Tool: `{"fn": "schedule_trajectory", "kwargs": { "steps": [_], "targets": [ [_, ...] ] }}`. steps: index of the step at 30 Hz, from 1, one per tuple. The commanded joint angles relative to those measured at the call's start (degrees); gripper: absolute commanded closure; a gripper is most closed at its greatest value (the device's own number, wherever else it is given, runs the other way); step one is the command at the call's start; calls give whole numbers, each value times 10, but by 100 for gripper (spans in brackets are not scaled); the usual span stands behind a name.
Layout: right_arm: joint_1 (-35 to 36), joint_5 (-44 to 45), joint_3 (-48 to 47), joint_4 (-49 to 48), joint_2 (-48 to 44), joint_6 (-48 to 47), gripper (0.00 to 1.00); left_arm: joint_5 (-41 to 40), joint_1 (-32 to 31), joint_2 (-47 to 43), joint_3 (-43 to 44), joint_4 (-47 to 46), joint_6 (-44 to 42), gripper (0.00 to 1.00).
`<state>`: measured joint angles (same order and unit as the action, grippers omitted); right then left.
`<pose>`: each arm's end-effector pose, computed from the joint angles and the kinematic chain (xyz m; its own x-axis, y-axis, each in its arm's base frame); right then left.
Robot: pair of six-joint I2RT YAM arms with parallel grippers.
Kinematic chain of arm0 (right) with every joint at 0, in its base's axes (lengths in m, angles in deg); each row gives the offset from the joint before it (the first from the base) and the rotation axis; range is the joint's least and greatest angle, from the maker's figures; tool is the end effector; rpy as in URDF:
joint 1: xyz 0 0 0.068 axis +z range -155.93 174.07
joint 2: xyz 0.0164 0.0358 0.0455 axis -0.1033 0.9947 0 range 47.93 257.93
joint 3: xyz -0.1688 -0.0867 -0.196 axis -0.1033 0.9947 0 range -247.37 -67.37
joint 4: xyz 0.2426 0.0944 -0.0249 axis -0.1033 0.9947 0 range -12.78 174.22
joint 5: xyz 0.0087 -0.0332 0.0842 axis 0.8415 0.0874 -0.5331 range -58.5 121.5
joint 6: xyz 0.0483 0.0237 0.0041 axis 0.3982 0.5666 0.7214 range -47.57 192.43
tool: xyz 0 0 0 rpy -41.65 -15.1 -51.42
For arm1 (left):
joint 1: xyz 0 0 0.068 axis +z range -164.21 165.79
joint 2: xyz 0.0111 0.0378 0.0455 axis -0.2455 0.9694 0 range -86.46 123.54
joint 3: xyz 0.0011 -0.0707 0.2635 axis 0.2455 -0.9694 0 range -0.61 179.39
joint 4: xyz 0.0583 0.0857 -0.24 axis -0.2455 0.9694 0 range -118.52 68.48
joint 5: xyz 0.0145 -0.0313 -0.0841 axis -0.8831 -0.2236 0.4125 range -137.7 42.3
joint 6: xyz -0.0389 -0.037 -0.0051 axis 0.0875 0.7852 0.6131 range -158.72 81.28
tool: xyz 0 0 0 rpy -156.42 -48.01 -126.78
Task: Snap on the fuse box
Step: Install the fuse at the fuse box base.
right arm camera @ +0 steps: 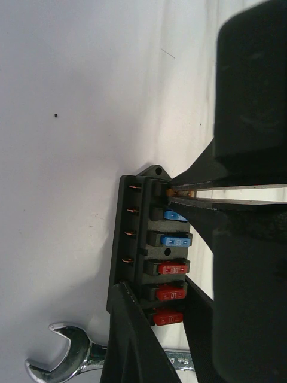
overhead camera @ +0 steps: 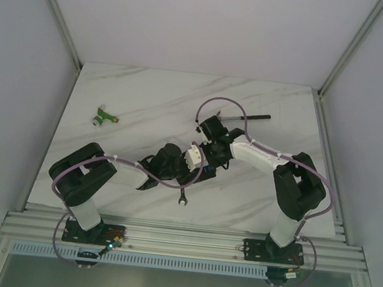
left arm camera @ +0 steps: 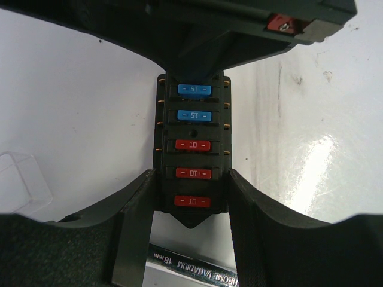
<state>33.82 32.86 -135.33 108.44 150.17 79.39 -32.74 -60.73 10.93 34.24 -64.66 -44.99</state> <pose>0.2755 0.2280 0.1834 -0.7710 -0.4837 -0.4143 -0.5422 0.8397 0.0287 0.2116 -0.2365 0.1374 -0.2101 0.3747 -0.9030 0.8884 0.4588 -0.0163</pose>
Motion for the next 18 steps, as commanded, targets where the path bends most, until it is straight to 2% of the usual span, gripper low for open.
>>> {"fn": "schedule_trajectory", "kwargs": {
  "steps": [1, 7, 12, 15, 18],
  "targets": [
    [3, 31, 70, 78, 147, -15, 100, 1, 2, 19, -1, 48, -2, 56],
    [25, 47, 28, 66, 194, -6, 100, 1, 2, 16, -2, 48, -2, 56],
    [27, 29, 21, 65, 113, -5, 99, 1, 2, 8, -8, 42, -1, 55],
    [25, 14, 13, 66, 40, -2, 88, 3, 2, 8, -8, 41, 0, 54],
    [22, -1, -5, 66, -4, 4, 82, 4, 2, 6, -9, 40, 1, 49]
  ]
}}
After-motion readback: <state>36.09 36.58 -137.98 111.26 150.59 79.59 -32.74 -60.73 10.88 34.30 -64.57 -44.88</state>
